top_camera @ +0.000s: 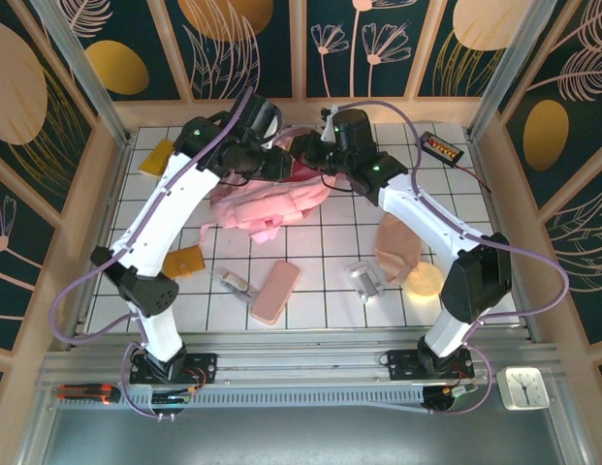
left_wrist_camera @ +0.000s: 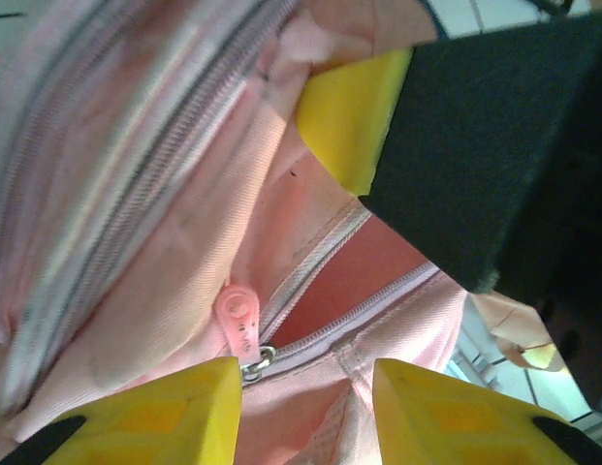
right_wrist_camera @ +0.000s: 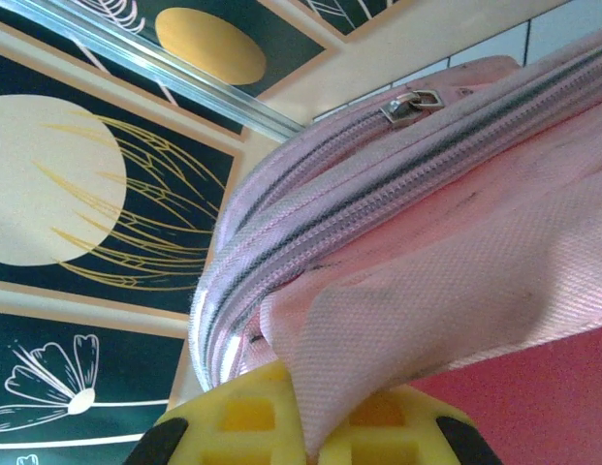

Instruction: Pack books, pencil case, and school supplies into a backpack

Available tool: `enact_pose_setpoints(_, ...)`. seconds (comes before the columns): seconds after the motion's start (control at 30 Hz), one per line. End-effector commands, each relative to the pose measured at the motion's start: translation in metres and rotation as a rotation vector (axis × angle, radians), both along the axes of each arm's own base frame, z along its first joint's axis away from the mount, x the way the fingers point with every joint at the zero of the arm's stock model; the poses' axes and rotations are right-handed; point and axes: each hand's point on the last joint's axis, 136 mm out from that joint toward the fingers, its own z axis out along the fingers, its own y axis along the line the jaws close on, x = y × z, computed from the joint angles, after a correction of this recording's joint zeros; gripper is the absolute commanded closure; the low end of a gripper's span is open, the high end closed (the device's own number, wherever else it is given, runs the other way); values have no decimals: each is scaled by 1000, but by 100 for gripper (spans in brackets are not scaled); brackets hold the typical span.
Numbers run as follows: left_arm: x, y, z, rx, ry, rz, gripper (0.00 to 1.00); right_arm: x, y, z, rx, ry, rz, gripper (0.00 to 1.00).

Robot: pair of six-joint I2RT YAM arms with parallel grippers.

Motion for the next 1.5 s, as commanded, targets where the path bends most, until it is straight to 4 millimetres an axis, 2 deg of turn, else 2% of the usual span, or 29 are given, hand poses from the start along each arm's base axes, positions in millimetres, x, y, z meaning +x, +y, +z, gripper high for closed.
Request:
enact_pose_setpoints(0.0,-10,9,-16,66,81,47,62,0,6,64,106,-147,-4,100)
enact_pose_setpoints(0.07,-9,10,-21,87,81,55,63,-1,6,65,108,-149,-4,100)
enact_pose_setpoints(0.43,-6,21,-13,112,38,97,65,-1,9,62,105,-142,6,100)
enact_pose_setpoints(0.6,-6,25,-25,148,56,100,64,-1,11,63,111,-142,14,100)
enact_pose_setpoints(0.87,0,25,-29,170,52,108,64,-2,12,64,114,-141,21,100)
enact_pose_setpoints(0.97,6,22,-27,164,42,109,69,-2,10,64,110,-141,17,100)
enact_pose_setpoints(1.17,11,29,-38,187,65,120,74,-3,7,65,104,-144,12,100)
enact_pose_setpoints(1.47,14,39,-52,221,80,134,68,-2,7,69,107,-149,10,100)
